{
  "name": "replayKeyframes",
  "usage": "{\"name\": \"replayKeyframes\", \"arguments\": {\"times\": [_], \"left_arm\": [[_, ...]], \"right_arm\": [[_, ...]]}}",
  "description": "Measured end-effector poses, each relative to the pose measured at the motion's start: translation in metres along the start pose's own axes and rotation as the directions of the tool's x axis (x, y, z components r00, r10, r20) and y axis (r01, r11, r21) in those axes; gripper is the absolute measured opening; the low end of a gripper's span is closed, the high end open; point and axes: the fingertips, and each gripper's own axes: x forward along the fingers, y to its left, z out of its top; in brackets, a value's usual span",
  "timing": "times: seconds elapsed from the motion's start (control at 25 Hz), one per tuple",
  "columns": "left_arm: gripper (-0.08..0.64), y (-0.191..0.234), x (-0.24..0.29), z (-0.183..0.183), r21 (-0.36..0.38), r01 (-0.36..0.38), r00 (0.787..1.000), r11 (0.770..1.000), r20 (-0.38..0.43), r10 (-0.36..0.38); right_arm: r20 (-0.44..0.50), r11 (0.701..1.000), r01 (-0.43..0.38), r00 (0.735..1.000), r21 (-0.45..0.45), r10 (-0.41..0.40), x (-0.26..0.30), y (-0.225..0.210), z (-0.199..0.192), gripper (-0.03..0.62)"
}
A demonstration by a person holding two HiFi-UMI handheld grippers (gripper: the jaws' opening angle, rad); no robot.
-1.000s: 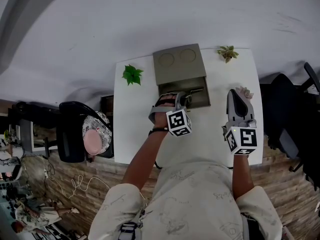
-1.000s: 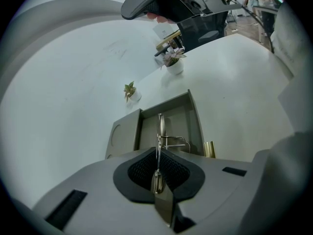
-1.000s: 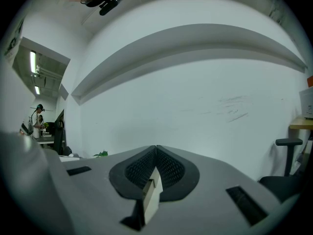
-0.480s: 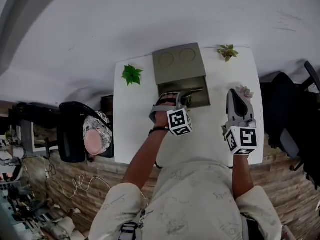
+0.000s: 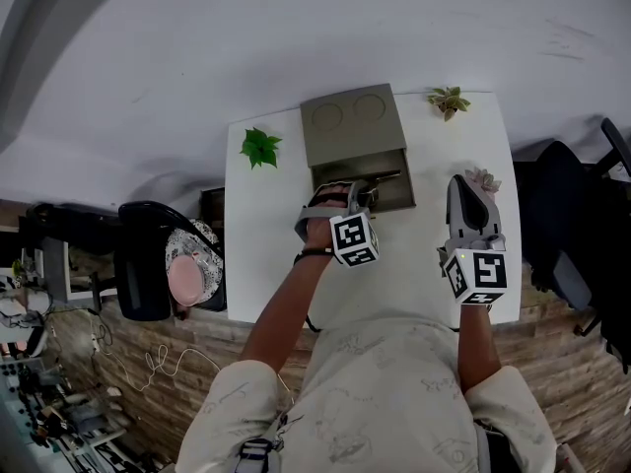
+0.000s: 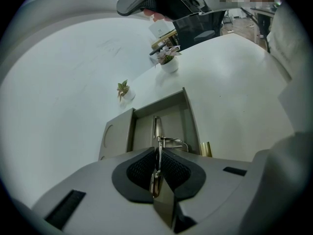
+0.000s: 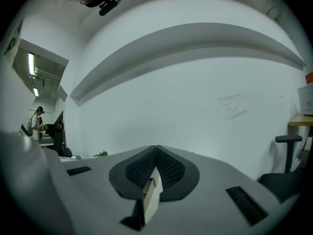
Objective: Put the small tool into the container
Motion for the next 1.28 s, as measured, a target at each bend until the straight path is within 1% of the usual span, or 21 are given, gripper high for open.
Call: {"name": "replayKeyframes", "arguments": {"times": [0.24, 0.32, 0.44, 1.04, 1.28], "left_arm": [[0.046, -0.008, -0.001, -0.001, 0.023, 0.048, 0.999, 0.999, -0.009, -0.048], [0.069, -0.012, -0.001, 0.000, 0.030, 0.063, 0.998, 0.998, -0.012, -0.063], [0.071, -0.014, 0.001, -0.001, 0.026, 0.077, 0.997, 0.997, -0.011, -0.077], [0.098, -0.013, -0.005, -0.002, 0.044, 0.107, 0.994, 0.993, -0.024, -0.106], [0.104, -0.014, -0.009, -0.005, 0.053, 0.102, 0.994, 0.993, -0.031, -0.100]], "right_arm": [[0.002, 1.000, 0.002, 1.000, 0.003, -0.002, -0.002, 0.000, 0.000, 0.017], [0.001, 1.000, 0.002, 1.000, 0.005, -0.002, -0.002, 0.000, 0.000, 0.017], [0.002, 1.000, 0.001, 1.000, 0.006, -0.001, -0.002, 0.000, 0.000, 0.017], [0.011, 1.000, 0.010, 1.000, 0.010, -0.010, -0.006, -0.003, 0.001, 0.017], [0.013, 1.000, 0.003, 1.000, 0.009, -0.003, -0.007, 0.001, 0.002, 0.017]]}}
